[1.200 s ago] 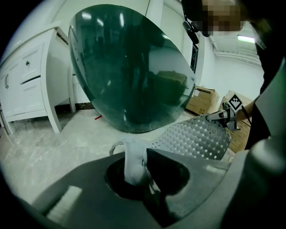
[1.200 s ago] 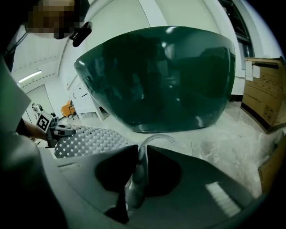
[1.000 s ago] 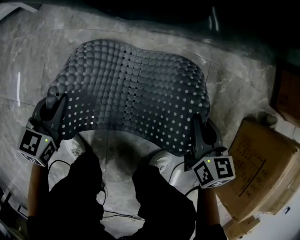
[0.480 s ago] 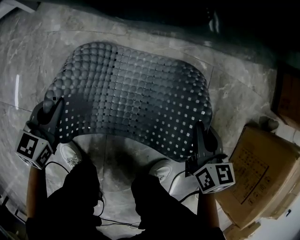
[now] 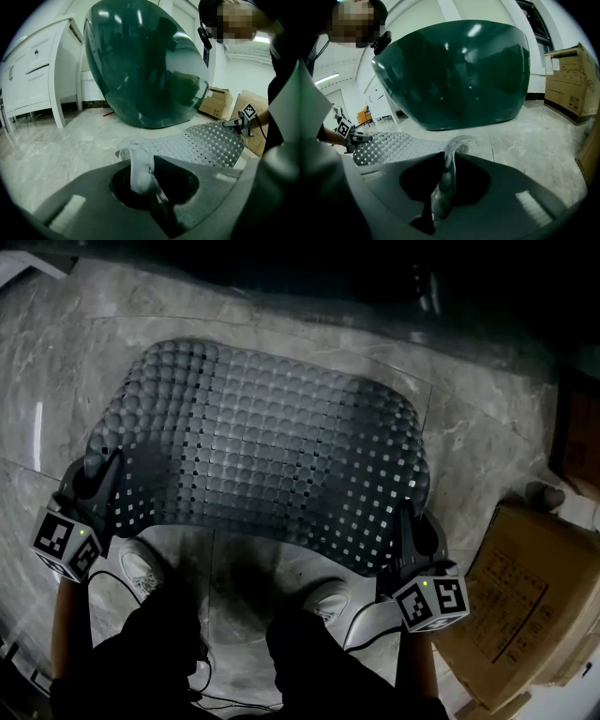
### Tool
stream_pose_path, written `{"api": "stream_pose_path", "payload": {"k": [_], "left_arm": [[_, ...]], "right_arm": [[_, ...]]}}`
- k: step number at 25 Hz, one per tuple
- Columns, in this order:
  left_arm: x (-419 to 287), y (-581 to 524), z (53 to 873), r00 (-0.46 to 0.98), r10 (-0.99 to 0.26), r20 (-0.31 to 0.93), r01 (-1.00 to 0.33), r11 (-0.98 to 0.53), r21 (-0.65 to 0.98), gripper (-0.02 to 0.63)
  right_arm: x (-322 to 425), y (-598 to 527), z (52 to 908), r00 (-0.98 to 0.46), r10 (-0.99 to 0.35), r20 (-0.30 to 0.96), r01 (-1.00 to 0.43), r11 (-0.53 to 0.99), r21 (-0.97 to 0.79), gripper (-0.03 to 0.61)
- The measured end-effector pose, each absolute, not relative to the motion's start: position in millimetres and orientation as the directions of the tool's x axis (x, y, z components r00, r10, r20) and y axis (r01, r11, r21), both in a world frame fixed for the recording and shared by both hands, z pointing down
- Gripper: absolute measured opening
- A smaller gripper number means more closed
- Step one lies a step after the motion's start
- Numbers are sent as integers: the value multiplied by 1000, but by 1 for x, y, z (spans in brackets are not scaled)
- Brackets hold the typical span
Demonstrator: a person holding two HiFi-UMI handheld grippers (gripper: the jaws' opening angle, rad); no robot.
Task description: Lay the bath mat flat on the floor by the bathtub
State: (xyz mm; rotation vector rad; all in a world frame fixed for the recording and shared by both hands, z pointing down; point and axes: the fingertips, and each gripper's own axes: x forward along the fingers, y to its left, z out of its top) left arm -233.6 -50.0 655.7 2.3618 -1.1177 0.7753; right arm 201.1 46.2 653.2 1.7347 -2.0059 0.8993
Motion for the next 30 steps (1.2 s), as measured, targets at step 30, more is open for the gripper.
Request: {"api": "stream_pose_path", "payload": {"k": [30], "left_arm": [[-286, -59, 737, 484, -549, 682, -858, -452, 244, 28]], "right_arm": [[244, 64, 725, -128, -730, 672, -954, -95, -286, 77]]}}
